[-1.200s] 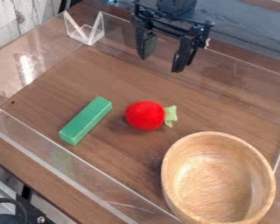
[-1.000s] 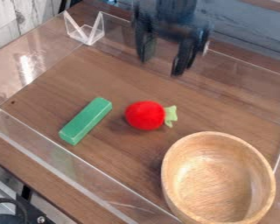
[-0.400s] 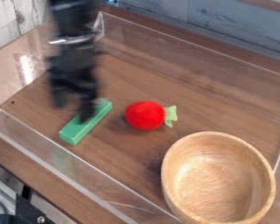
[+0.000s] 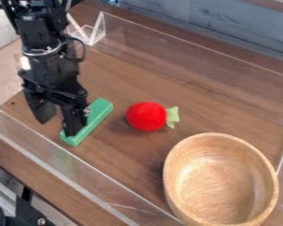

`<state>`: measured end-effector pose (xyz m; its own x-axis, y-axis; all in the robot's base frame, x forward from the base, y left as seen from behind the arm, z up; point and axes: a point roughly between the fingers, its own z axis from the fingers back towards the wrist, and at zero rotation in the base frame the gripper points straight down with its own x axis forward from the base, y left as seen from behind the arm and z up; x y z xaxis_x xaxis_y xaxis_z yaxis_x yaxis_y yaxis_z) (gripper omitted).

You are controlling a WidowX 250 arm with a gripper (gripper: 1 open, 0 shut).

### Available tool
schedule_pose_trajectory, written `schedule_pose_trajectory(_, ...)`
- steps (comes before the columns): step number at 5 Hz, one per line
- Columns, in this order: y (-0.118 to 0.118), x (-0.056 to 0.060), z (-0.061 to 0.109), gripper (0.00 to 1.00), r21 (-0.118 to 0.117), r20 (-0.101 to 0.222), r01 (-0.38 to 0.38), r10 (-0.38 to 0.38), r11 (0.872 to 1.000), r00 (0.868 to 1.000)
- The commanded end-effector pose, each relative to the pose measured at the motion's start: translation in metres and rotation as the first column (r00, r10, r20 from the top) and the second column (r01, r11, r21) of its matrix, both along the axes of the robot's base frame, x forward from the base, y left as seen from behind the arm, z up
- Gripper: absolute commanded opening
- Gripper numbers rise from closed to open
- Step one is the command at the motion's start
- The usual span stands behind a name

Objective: Put the green block in the brown bowl

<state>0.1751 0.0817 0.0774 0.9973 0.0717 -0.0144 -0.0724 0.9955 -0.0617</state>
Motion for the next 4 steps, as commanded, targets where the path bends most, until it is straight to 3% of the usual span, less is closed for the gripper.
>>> schedule_pose_trajectory(1,-0.002,0.003,-0.004,1.00,0.001,0.044,0.012,-0.012,1.000,0.999)
schedule_pose_trajectory(2,0.000,0.002,-0.016,1.00,-0.006,0.070,0.021,-0.021,1.000,0.997)
schedule_pose_trajectory(4,0.009,0.009,-0.017,1.00,-0.023,0.105,0.144,-0.141,0.989,0.984)
